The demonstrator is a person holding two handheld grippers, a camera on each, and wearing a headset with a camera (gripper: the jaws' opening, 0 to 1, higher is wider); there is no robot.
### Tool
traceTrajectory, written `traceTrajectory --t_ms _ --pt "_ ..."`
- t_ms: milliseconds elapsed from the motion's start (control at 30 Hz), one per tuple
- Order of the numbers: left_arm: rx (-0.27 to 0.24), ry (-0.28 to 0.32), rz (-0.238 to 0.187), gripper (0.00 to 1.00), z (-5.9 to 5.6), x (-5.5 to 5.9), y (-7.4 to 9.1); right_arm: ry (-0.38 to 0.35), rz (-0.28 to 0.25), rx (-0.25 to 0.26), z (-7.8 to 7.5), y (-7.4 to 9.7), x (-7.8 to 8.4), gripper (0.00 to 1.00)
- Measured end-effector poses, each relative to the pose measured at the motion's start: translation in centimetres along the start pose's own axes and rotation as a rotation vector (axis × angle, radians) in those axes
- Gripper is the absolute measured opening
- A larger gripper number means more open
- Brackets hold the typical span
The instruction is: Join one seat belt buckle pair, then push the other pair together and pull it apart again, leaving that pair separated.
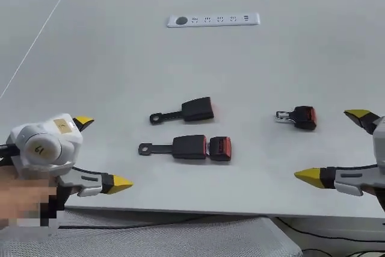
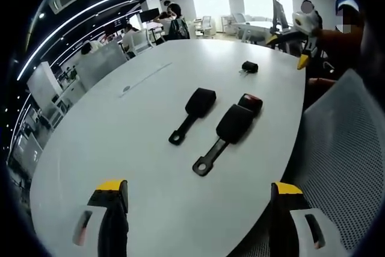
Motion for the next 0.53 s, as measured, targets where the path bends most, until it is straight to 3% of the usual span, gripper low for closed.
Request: traceTrajectory --t_ms 533 --pt "-0.024 0.032 -0.02 1.0 0.4 0.22 0.55 -0.01 -0.001 0.016 -0.65 -0.08 0.09 1.0"
Point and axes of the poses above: the centre of the closed fingertips' face, and the gripper's own axes: y roughly backward along the fingers, z roughly to its left, x roughly out of its underside, the point moved 2 cm from there along y, roughly backward along the fingers, and after that the axes turned 5 degrees about z, right-handed, at the moved point
